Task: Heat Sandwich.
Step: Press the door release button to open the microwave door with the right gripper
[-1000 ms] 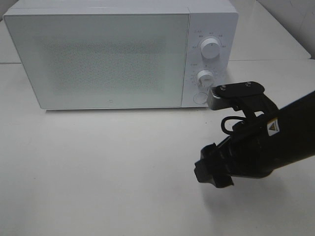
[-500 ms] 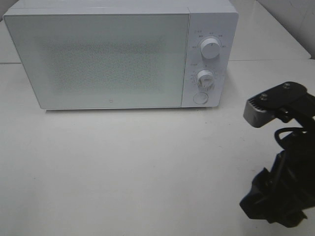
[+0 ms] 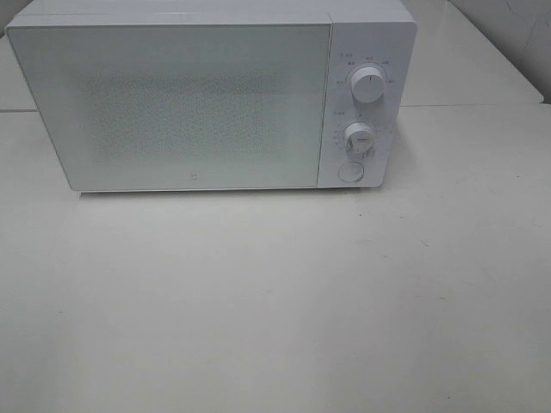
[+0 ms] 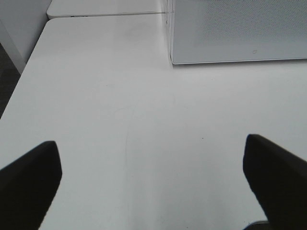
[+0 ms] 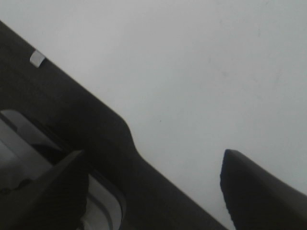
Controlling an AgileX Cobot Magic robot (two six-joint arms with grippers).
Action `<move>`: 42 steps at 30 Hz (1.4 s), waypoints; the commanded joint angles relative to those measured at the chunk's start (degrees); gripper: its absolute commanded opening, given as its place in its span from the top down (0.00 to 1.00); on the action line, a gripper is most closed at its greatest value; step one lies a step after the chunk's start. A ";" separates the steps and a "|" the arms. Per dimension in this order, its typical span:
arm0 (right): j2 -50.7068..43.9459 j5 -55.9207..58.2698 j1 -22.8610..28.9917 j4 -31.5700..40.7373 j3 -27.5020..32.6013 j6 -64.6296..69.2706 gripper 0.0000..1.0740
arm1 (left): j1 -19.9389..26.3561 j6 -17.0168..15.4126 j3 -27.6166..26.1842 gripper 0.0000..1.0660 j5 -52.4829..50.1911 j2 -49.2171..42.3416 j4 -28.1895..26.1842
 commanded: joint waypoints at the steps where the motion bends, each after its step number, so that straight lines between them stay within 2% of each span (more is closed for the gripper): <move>1: -8.48 0.80 -0.23 -1.49 1.20 -0.69 0.30 | -0.11 -0.06 0.00 0.08 0.06 -1.15 -0.52; 8: -19.77 -0.46 -0.23 -1.43 3.72 0.00 0.30 | -0.11 -0.06 0.00 0.08 0.06 -1.15 -0.52; 14: -21.77 -2.75 -0.23 -1.43 4.87 2.64 0.30 | -0.11 -0.06 0.00 0.08 0.06 -1.15 -0.52; 16: -21.77 -4.07 -1.66 -1.26 5.67 3.67 0.30 | -0.11 -0.06 0.00 0.08 0.06 -1.15 -0.52; 19: -21.77 -4.07 -4.18 -1.26 5.67 3.67 0.30 | -0.11 -0.06 0.00 0.08 0.06 -1.15 -0.52; 21: -21.77 -4.07 -8.54 -1.26 5.67 3.67 0.30 | -0.11 -0.06 0.00 0.08 0.06 -1.15 -0.52; 23: -21.77 -4.07 -9.80 -1.26 5.67 3.67 0.30 | -0.11 -0.06 0.00 0.08 0.06 -1.15 -0.52; 24: -21.77 -4.07 -12.89 -1.26 5.67 3.67 0.30 | -0.11 -0.06 0.00 0.08 0.06 -1.15 -0.52; 32: -21.77 -4.07 -23.09 -1.26 5.67 3.61 0.30 | -0.11 -0.06 0.00 0.08 0.06 -1.15 -0.52; 42: -24.24 -4.07 -31.00 -1.26 5.67 3.55 0.30 | -0.11 -0.06 0.00 0.08 0.06 -1.15 -0.52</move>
